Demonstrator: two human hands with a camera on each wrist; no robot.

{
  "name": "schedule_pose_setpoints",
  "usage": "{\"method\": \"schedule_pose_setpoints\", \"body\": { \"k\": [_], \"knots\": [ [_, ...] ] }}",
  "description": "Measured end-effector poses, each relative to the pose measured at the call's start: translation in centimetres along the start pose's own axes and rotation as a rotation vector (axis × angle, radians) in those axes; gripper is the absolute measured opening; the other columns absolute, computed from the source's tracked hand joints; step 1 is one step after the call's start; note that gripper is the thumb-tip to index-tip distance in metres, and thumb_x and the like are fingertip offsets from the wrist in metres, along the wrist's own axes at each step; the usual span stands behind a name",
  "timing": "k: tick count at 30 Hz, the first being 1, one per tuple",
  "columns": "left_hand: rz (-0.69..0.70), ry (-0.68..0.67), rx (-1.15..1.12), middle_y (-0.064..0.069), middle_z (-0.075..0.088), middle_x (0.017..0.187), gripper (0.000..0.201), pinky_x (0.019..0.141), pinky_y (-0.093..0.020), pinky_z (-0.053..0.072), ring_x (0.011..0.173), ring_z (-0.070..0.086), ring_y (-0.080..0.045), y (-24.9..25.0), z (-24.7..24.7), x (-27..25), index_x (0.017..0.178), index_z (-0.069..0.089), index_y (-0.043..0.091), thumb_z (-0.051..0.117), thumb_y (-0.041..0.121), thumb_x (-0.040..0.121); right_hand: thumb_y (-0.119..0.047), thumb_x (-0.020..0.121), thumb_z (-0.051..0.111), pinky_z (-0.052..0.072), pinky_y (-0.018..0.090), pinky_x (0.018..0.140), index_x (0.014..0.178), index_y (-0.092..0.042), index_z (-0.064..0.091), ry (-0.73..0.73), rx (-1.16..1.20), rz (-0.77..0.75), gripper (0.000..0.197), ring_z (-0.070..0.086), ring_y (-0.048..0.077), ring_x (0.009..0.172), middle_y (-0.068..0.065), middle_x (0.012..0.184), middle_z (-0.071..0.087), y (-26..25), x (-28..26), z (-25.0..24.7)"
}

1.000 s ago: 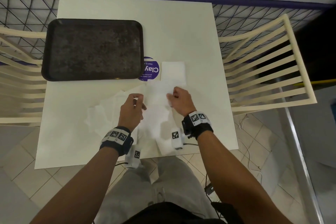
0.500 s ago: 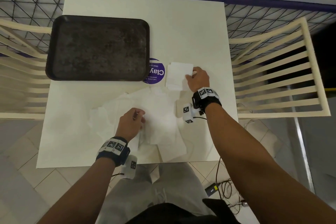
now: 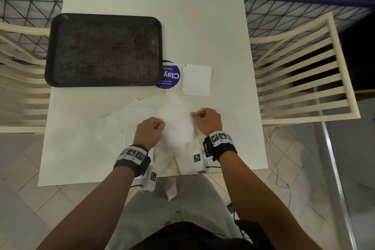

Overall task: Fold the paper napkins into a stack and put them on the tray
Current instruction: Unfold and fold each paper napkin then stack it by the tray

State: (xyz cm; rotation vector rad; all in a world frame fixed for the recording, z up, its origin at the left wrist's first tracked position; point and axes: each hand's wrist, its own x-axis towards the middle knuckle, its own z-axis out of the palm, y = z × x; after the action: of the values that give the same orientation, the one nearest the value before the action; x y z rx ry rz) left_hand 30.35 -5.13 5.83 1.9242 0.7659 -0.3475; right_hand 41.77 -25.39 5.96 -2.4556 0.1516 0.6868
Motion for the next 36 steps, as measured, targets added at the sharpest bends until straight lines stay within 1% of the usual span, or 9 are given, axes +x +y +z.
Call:
{"method": "schedule_pose_setpoints", "body": {
  "k": [3, 8, 12, 16, 21, 24, 27, 30, 36],
  "knots": [
    [-0.003, 0.009, 0.063, 0.01, 0.074, 0.091, 0.01, 0.092, -0.04, 0.057, 0.094, 0.07, -0.02, 0.3, 0.4, 0.0, 0.094, 0.074, 0.027, 0.07, 0.036, 0.093, -0.057, 0.083, 0.066, 0.054, 0.032, 0.088, 0.082, -0.028, 0.072, -0.052, -0.028, 0.025, 0.03, 0.068, 0.015, 0.091, -0.012, 0.088, 0.073, 0.9, -1.3, 1.2],
    [-0.028, -0.006, 0.094, 0.008, 0.074, 0.094, 0.011, 0.094, -0.039, 0.056, 0.099, 0.069, -0.021, 0.8, 1.0, -0.1, 0.089, 0.074, 0.028, 0.073, 0.039, 0.093, -0.036, 0.087, 0.072, 0.044, 0.022, 0.083, 0.08, -0.03, 0.066, -0.054, 0.017, 0.018, 0.01, 0.067, 0.016, 0.1, -0.011, 0.102, 0.074, 0.9, -2.3, 1.9],
    [-0.055, 0.014, 0.048, 0.006, 0.075, 0.098, 0.007, 0.097, -0.037, 0.055, 0.103, 0.069, -0.021, 0.9, 1.2, -0.2, 0.089, 0.072, 0.028, 0.075, 0.034, 0.092, -0.026, 0.09, 0.074, 0.04, 0.016, 0.086, 0.09, -0.02, 0.075, -0.025, 0.083, -0.005, 0.006, 0.067, 0.016, 0.105, -0.004, 0.105, 0.076, 1.1, -2.8, 1.5],
    [-0.048, 0.019, 0.006, 0.005, 0.076, 0.099, 0.013, 0.1, -0.044, 0.055, 0.099, 0.071, -0.025, 1.1, 1.2, -0.4, 0.083, 0.065, 0.031, 0.071, 0.032, 0.094, -0.02, 0.09, 0.074, 0.046, 0.026, 0.105, 0.106, -0.013, 0.078, -0.029, 0.25, 0.0, 0.018, 0.067, 0.015, 0.106, 0.0, 0.113, 0.075, 1.3, -3.4, 1.0],
    [-0.073, 0.035, -0.194, 0.0, 0.076, 0.097, 0.009, 0.096, -0.044, 0.058, 0.094, 0.073, -0.024, 0.9, 1.2, -0.6, 0.098, 0.069, 0.025, 0.075, 0.023, 0.092, -0.018, 0.088, 0.076, 0.057, 0.043, 0.093, 0.095, -0.018, 0.075, -0.031, 0.395, 0.005, 0.007, 0.068, 0.018, 0.073, -0.005, 0.095, 0.074, 1.3, -3.7, 1.0],
    [-0.081, -0.005, -0.294, -0.003, 0.075, 0.102, 0.026, 0.089, -0.039, 0.059, 0.094, 0.072, -0.023, 1.0, 1.1, -0.9, 0.117, 0.07, 0.017, 0.077, 0.022, 0.092, -0.016, 0.086, 0.078, 0.058, 0.048, 0.09, 0.094, -0.023, 0.071, -0.043, 0.47, -0.004, 0.013, 0.069, 0.02, 0.074, -0.003, 0.091, 0.075, 1.5, -3.8, 1.1],
    [-0.076, -0.021, -0.334, -0.003, 0.075, 0.094, 0.013, 0.083, -0.037, 0.058, 0.087, 0.069, -0.027, 1.2, 0.9, -0.9, 0.107, 0.073, 0.014, 0.074, 0.018, 0.095, -0.009, 0.085, 0.077, 0.058, 0.043, 0.089, 0.096, -0.024, 0.068, -0.074, 0.532, -0.009, 0.02, 0.067, 0.018, 0.07, -0.005, 0.071, 0.07, 1.4, -4.1, 1.0],
    [-0.06, -0.02, -0.348, -0.004, 0.079, 0.093, 0.006, 0.091, -0.051, 0.061, 0.093, 0.073, -0.039, 0.9, 0.8, -0.8, 0.095, 0.077, 0.017, 0.075, 0.022, 0.093, -0.006, 0.084, 0.077, 0.053, 0.031, 0.073, 0.106, -0.019, 0.067, -0.106, 0.576, -0.04, 0.028, 0.066, 0.014, 0.07, -0.004, 0.07, 0.068, 1.3, -4.3, 0.7],
    [-0.032, -0.013, -0.387, -0.003, 0.079, 0.104, 0.015, 0.094, -0.054, 0.06, 0.1, 0.074, -0.03, 1.3, 0.6, -0.9, 0.109, 0.073, 0.018, 0.073, 0.024, 0.095, -0.011, 0.087, 0.078, 0.045, 0.016, 0.059, 0.11, -0.008, 0.065, -0.118, 0.597, -0.046, 0.026, 0.062, 0.008, 0.062, -0.015, 0.057, 0.063, 0.9, -4.7, 0.3]
  ]
}}
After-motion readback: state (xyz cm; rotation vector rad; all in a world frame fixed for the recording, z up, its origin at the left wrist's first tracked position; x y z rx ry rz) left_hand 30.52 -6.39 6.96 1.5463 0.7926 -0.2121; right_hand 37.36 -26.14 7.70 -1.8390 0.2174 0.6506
